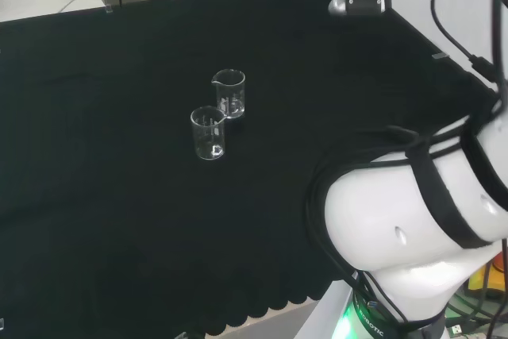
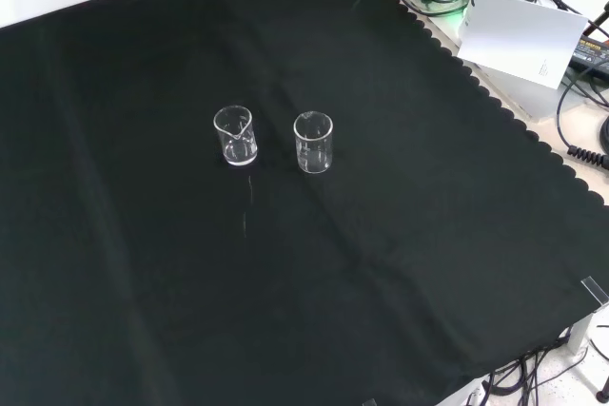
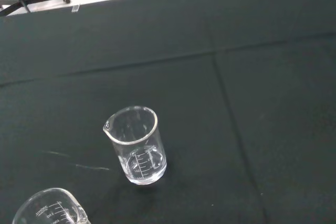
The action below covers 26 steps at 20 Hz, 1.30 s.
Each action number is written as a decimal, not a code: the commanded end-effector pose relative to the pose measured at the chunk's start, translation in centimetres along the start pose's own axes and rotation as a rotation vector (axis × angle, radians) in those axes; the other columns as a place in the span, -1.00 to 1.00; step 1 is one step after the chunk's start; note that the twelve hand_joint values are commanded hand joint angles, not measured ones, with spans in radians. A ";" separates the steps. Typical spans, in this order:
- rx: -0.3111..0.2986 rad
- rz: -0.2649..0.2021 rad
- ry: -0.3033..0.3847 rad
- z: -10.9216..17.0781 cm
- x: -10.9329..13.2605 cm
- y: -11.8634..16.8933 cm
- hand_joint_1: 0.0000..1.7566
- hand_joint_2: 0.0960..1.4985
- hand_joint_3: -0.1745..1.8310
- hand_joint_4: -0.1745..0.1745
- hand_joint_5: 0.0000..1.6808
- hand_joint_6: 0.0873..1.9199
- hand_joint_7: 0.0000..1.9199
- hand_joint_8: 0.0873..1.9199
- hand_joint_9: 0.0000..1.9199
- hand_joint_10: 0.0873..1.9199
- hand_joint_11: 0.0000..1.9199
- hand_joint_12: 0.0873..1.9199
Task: Pick up the beaker on the right.
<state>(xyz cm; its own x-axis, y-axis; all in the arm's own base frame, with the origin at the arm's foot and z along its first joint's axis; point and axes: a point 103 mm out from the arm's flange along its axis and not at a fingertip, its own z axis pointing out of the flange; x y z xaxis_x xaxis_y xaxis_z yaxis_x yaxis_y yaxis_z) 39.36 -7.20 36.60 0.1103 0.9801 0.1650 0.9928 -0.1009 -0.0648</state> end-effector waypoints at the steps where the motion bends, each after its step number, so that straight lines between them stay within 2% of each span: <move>1: -0.017 -0.052 0.117 6.5 -4.8 8.8 -0.36 0.51 -0.97 -0.11 -0.59 -1.00 -0.86 -0.46 -0.64 -0.34 -0.90 0.43; 7: 0.037 -0.072 0.176 11.4 -5.8 12.0 -0.25 0.43 -1.00 -0.12 -0.59 -1.00 -0.85 -0.44 -0.64 -0.34 -0.90 0.43; 13: 0.077 -0.103 0.211 15.3 -6.0 13.7 -0.20 0.38 -1.00 -0.14 -0.60 -1.00 -0.85 -0.42 -0.65 -0.34 -0.89 0.43; 18: 0.109 -0.133 0.236 17.4 -6.0 14.6 -0.20 0.35 -1.00 -0.15 -0.61 -1.00 -0.89 -0.43 -0.70 -0.36 -0.91 0.43; 22: 0.129 -0.126 0.233 18.5 -6.3 15.0 -0.20 0.34 -1.00 -0.15 -0.62 -1.00 -0.90 -0.43 -0.71 -0.36 -0.92 0.43; 26: 0.145 -0.159 0.223 19.7 -5.9 15.4 -0.19 0.32 -1.00 -0.15 -0.62 -1.00 -0.89 -0.42 -0.69 -0.36 -0.92 0.43</move>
<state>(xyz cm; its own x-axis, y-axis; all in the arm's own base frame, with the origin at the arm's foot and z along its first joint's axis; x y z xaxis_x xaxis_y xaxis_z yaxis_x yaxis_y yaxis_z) 49.22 -11.30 21.65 0.0375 0.9586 0.2822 0.9829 0.0156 -0.1835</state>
